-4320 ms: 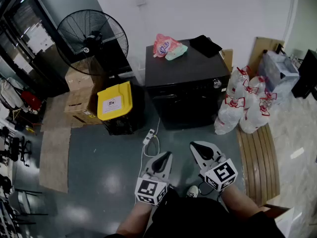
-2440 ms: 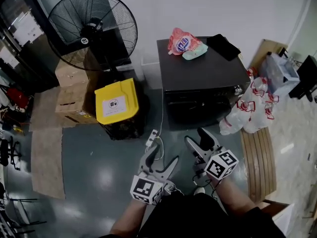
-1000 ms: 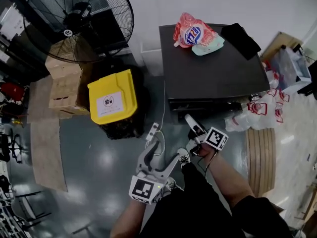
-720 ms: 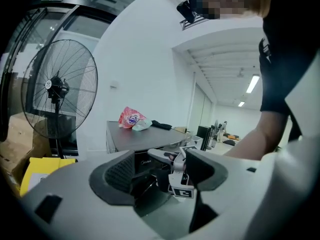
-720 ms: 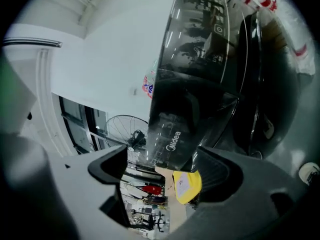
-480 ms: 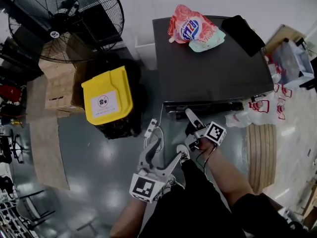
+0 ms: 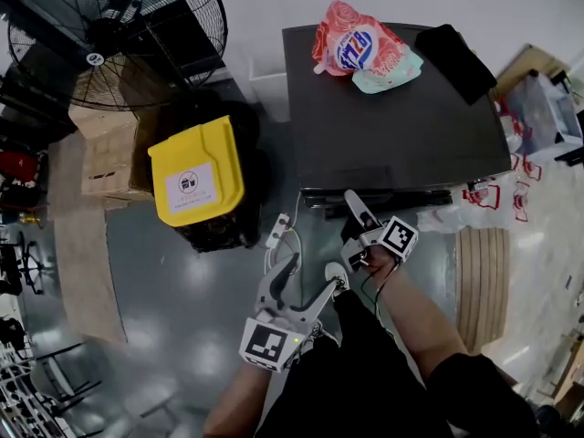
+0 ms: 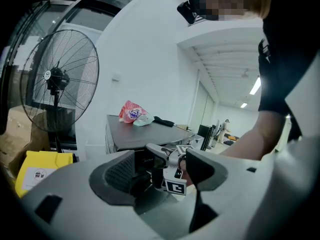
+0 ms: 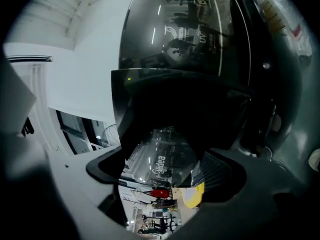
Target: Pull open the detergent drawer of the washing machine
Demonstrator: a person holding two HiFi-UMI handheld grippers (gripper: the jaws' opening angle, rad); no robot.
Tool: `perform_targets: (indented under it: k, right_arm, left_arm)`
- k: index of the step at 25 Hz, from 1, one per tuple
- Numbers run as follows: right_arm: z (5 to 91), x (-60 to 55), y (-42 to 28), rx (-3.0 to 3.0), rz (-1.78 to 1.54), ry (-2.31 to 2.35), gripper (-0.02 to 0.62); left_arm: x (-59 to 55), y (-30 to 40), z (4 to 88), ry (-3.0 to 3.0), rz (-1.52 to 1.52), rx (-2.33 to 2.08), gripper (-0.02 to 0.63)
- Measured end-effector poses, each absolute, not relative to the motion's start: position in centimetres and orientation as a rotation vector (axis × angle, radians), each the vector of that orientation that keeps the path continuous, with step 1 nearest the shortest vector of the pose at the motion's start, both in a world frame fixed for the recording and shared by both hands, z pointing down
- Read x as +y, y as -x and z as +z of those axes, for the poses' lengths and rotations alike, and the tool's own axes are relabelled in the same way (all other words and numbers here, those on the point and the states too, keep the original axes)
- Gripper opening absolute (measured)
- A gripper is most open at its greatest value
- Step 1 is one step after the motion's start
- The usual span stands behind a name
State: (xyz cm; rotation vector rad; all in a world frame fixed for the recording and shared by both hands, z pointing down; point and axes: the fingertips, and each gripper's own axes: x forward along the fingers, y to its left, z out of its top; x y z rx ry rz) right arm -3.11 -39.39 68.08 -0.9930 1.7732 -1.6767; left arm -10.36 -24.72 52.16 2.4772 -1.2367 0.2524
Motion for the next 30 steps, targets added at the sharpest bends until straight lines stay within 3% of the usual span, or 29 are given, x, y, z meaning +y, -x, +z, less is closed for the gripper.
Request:
perform_targets:
  k: [30]
  right_arm:
    - [67.9,-36.0,2.9,1.737,-1.647,1.029,0.463]
  left_arm:
    - [-21.2,9.6,51.5,-2.493,0.244,-1.217,0.295]
